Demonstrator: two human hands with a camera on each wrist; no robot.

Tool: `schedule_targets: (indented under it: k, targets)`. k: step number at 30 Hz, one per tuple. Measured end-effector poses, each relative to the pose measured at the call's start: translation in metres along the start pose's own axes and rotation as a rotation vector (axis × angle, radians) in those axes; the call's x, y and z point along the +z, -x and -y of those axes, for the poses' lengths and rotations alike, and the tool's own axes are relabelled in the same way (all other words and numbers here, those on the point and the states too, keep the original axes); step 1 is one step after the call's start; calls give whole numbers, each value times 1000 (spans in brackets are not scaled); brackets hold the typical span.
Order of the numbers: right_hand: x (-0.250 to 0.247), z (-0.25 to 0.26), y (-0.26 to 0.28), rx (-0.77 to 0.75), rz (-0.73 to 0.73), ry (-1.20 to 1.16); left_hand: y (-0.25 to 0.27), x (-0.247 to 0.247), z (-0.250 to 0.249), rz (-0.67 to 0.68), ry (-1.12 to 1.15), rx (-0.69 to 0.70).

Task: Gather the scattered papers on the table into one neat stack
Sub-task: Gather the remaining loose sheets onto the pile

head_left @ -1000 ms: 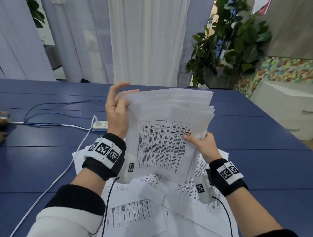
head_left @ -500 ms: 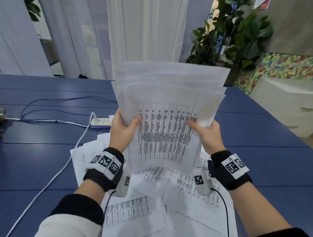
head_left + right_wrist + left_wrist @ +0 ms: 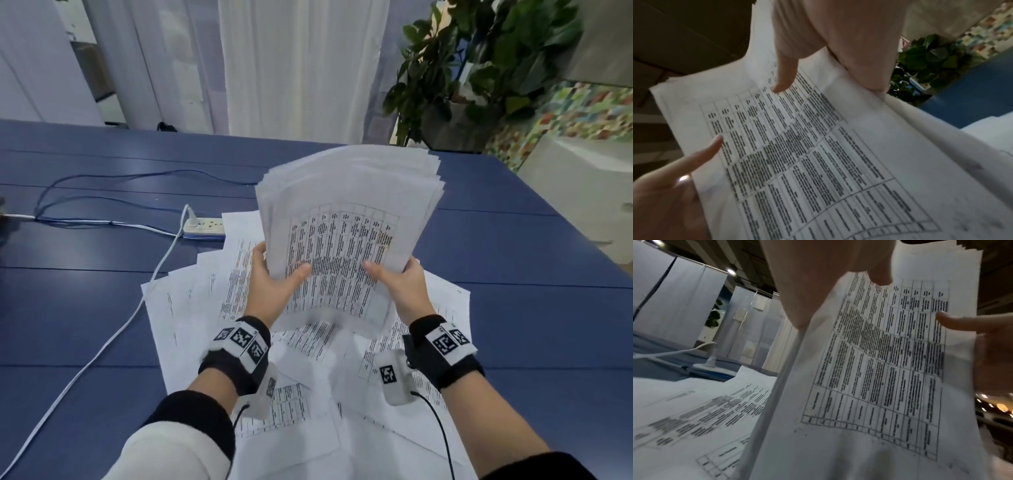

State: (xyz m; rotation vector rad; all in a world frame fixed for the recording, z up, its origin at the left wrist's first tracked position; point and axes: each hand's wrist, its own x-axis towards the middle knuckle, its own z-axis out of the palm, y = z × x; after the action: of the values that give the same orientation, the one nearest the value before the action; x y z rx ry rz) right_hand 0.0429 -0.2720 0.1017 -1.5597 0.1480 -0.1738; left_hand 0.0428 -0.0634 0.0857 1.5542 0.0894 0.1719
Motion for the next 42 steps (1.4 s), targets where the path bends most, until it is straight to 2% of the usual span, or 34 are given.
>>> schedule_targets:
  k: [3,6,8,12,14,18,22,25,27,30,31,33,36,39,42]
  targets:
    - [-1,-8,-3,33,-28,-26,-4,-3,6,-50,69,-31]
    - [4,-21,-2,100,-14,17,0,4,10,15,-39,-48]
    - [9,-20,-2,98,-53,17,0,10,8,-2,-52,-58]
    - [2,-3,-9,9,-109,12,-14,4,-12,-92,21,59]
    - [1,-7,-7,42,-67,49,-13,1,-9,-35,-2,25]
    - [8,-36,11,214,-22,127,7,0,20,107,-190,-178]
    - [6,-25,13,174,-24,228,5,-8,13,78,-263,-157]
    - [-9,-19,13,151,-23,246,-13,-18,15,198,-268,-152]
    - [-20,-28,17,225,-31,222,-22,-24,25,299,-338,-217]
    - [-31,-62,21,515,-27,274,-27,-33,59,467,-713,-351]
    - [-33,-74,23,600,-22,310,-29,-38,70,480,-853,-369]
    - [-34,-92,28,669,-19,400,-30,-46,84,396,-1030,-411]
    - [-35,-107,30,679,-63,407,-37,-51,88,243,-1094,-432]
    - [-35,-111,29,666,-89,365,-47,-46,91,255,-1068,-424]
    - [-32,-112,30,651,-111,325,-53,-36,90,274,-882,-499]
